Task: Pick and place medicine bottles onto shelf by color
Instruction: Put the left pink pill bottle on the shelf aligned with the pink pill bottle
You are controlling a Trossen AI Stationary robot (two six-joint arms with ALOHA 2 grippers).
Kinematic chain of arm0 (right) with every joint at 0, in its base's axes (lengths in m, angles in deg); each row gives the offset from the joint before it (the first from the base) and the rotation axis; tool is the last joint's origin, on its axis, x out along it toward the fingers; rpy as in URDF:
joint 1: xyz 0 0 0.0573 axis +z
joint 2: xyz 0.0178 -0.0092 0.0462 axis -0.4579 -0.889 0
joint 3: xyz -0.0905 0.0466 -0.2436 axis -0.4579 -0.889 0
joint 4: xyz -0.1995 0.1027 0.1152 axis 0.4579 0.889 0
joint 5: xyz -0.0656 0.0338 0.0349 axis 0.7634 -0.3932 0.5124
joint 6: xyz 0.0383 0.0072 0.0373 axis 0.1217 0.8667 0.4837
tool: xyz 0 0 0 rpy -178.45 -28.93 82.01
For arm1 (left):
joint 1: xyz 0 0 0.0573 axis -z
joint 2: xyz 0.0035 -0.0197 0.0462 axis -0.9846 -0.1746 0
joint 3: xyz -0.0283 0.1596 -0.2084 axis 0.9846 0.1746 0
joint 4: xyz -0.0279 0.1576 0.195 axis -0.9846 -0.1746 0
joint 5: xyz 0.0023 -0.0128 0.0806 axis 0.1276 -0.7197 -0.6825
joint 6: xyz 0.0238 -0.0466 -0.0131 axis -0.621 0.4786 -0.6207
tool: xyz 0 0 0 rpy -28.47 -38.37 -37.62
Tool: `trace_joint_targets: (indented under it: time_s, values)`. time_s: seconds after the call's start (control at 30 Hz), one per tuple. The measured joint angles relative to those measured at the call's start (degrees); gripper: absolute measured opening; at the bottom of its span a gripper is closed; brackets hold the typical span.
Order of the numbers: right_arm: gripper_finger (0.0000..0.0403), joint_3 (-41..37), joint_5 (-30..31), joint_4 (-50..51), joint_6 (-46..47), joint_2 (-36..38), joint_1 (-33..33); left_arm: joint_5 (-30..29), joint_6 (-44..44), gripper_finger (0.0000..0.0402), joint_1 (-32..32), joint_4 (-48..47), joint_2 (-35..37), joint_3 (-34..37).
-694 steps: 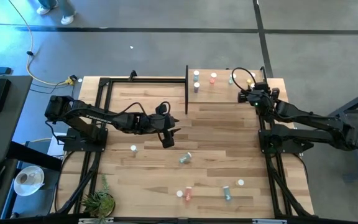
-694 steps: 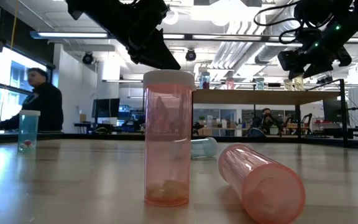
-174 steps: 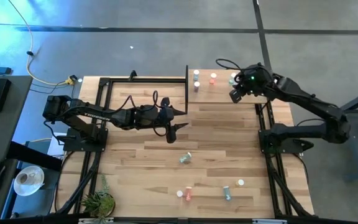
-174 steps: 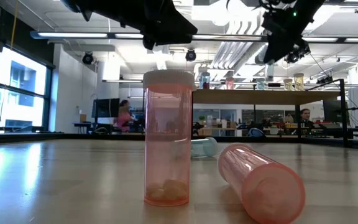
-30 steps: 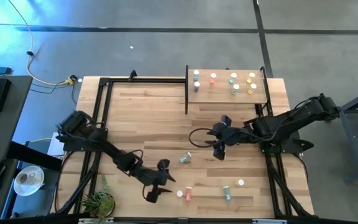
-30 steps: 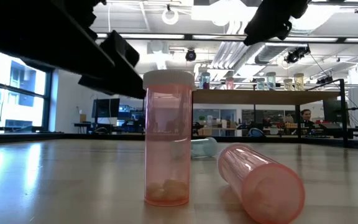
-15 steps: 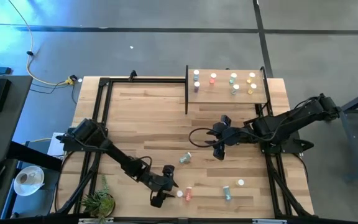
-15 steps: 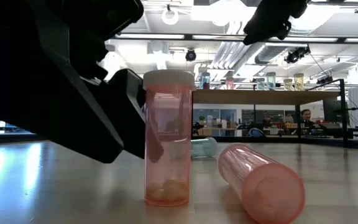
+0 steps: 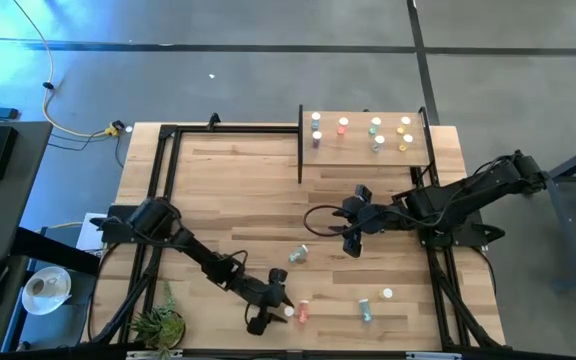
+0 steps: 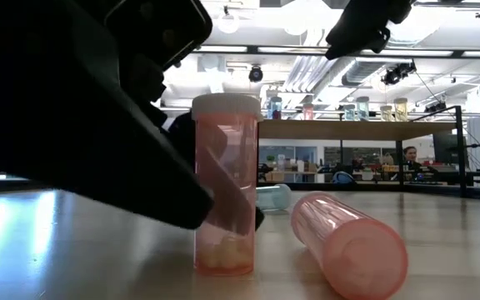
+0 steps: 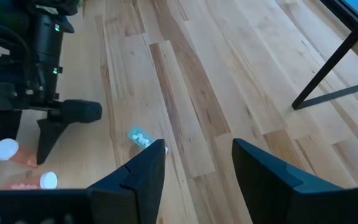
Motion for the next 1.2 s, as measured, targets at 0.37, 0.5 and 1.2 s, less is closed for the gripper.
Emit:
trace_joint_targets:
  time_s: [0.37,0.5,1.2]
  values:
    - [0.0177,0.00,-0.02,0.01,0.00,0.00,0.04,0.81,0.97,0.0187,-0.37,1.93,-1.05,0.01]
    - [0.0177,0.00,-0.02,0.04,0.00,0.00,0.04,0.88,0.82,0.0153,-0.47,2.12,-1.05,0.01]
    - [0.0177,0.00,-3.88,0.01,-2.19,0.00,0.04,0.13,1.46,0.0089,-4.46,-5.98,3.16,0.29]
